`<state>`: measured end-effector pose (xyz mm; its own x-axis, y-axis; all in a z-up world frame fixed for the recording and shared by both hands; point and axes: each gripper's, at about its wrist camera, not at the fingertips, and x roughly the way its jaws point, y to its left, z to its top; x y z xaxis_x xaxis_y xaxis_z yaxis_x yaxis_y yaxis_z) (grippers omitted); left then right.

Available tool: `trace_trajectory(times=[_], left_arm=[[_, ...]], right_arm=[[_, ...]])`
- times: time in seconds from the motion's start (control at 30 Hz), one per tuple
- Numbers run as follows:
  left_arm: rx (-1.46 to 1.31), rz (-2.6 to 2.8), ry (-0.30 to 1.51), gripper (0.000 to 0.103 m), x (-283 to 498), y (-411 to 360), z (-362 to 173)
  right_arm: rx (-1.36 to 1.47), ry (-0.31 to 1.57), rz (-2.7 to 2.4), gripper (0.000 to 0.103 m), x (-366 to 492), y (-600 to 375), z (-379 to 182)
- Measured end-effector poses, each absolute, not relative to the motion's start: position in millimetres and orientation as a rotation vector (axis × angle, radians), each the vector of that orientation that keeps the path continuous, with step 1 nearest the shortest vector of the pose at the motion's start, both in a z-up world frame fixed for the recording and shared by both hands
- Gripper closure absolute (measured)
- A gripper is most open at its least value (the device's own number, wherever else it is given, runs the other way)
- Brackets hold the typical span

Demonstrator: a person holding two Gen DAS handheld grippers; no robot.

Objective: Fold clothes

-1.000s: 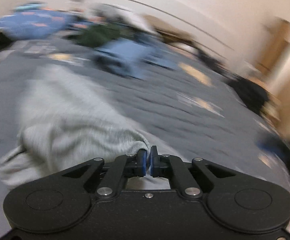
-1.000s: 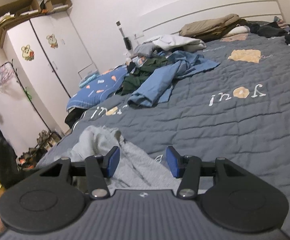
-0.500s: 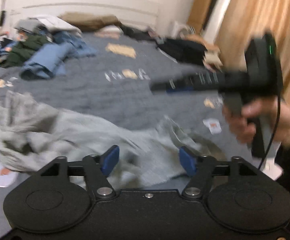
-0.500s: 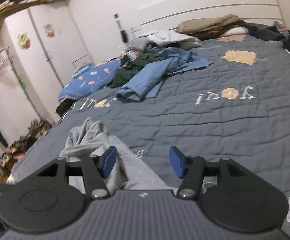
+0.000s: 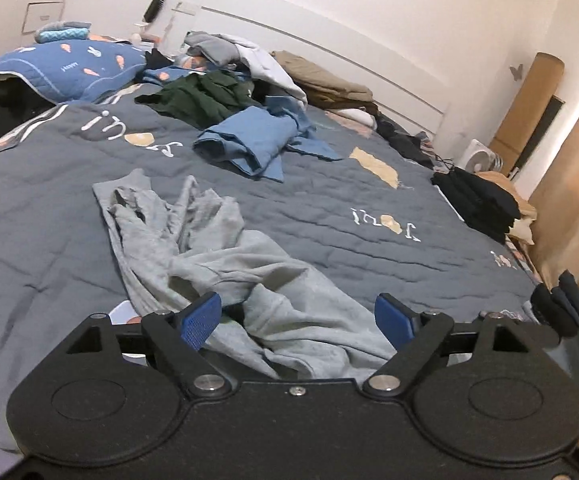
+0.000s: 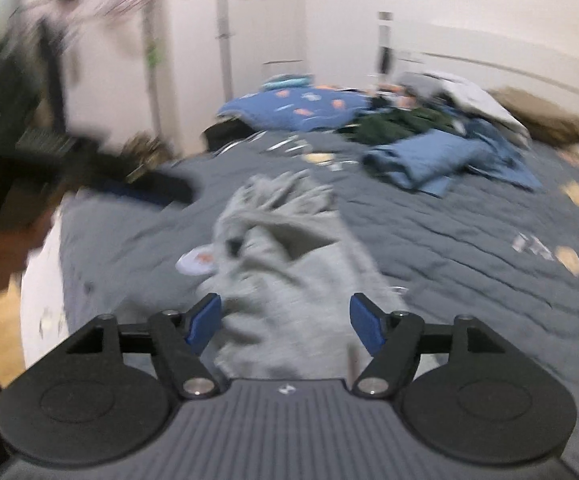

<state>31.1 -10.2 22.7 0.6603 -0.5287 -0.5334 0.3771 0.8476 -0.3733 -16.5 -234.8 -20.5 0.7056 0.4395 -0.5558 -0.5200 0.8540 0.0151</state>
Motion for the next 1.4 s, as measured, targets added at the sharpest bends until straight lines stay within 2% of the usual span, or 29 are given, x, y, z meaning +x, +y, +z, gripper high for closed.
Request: trace_trajectory(times=[0.17,0.23,0.27,0.3,0.33,0.43,0.53,0.67,0.83,0.93,1.1,1.2,1.3,1.33,1.37,1.4], left_arm=[[-0.238,-0.507,0.675,0.02,25,-4,27],[-0.236,-0.49,0.677,0.019,26,-3,26],[-0.236,-0.482,0.678,0.019,26,-2,25],[-0.239,-0.468,0.681,0.019,28,0,23],[-0.242,-0.455,0.683,0.019,29,2,22],[-0.253,-0.414,0.679,0.019,33,8,21],[-0.262,-0.393,0.672,0.019,34,12,23],[-0.245,-0.385,0.667,0.019,34,9,23],[-0.198,-0.397,0.672,0.019,33,-1,21],[-0.174,-0.405,0.688,0.019,33,-9,18],[-0.125,-0.432,0.711,0.019,32,-27,11],[-0.098,-0.453,0.717,0.018,30,-38,9],[-0.088,-0.468,0.716,0.017,29,-46,9],[-0.087,-0.47,0.718,0.017,28,-49,9],[-0.085,-0.473,0.721,0.017,29,-52,8],[-0.083,-0.475,0.724,0.017,30,-56,7]], right_arm=[[-0.215,0.622,0.492,0.032,-14,-224,-40],[-0.205,0.638,0.461,0.036,-11,-227,-45],[-0.2,0.646,0.446,0.052,-9,-228,-48],[-0.195,0.654,0.43,0.062,-7,-230,-51],[-0.164,0.664,0.418,0.081,-5,-234,-52],[0.0,0.663,0.386,0.094,2,-253,-44],[0.178,0.621,0.343,0.096,3,-281,-30],[0.402,0.535,0.29,0.096,0,-329,-4],[0.507,0.445,0.151,0.096,-11,-389,19],[0.437,0.504,0.05,0.096,-11,-412,16],[0.35,0.737,-0.123,0.093,-2,-435,-18],[0.248,0.747,-0.221,0.089,-12,-435,-15],[0.313,0.664,-0.166,0.071,-26,-442,0],[0.326,0.65,-0.137,0.059,-27,-441,3],[0.324,0.641,-0.111,0.051,-28,-439,3],[0.296,0.641,-0.094,0.049,-25,-434,1]])
